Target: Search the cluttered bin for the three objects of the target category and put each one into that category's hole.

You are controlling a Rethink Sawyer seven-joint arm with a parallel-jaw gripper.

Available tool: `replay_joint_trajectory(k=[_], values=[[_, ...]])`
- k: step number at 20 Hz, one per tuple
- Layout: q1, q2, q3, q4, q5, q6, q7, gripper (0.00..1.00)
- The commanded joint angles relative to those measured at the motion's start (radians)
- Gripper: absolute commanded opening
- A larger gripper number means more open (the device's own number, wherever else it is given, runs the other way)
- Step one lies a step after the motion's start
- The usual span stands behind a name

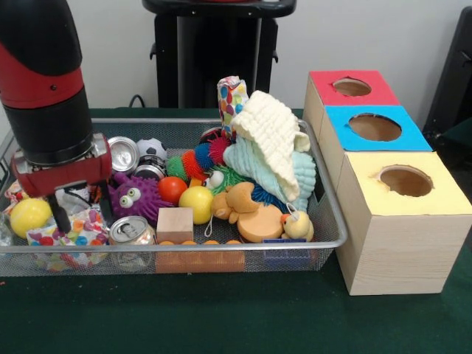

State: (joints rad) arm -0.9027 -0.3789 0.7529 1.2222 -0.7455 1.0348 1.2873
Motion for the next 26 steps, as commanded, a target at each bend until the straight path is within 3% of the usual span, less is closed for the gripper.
replay_joint_trajectory(k=[1, 9, 19, 26], values=[[-0.060, -0.049, -0.055, 0.079, -0.031, 0.032, -0.277, 1.00], [-0.058, -0.024, -0.059, 0.037, -0.036, 0.081, -0.295, 1.00], [-0.099, -0.031, -0.083, 0.144, -0.041, -0.021, -0.198, 1.00], [-0.100, -0.019, -0.094, 0.170, -0.039, -0.046, -0.143, 1.00]])
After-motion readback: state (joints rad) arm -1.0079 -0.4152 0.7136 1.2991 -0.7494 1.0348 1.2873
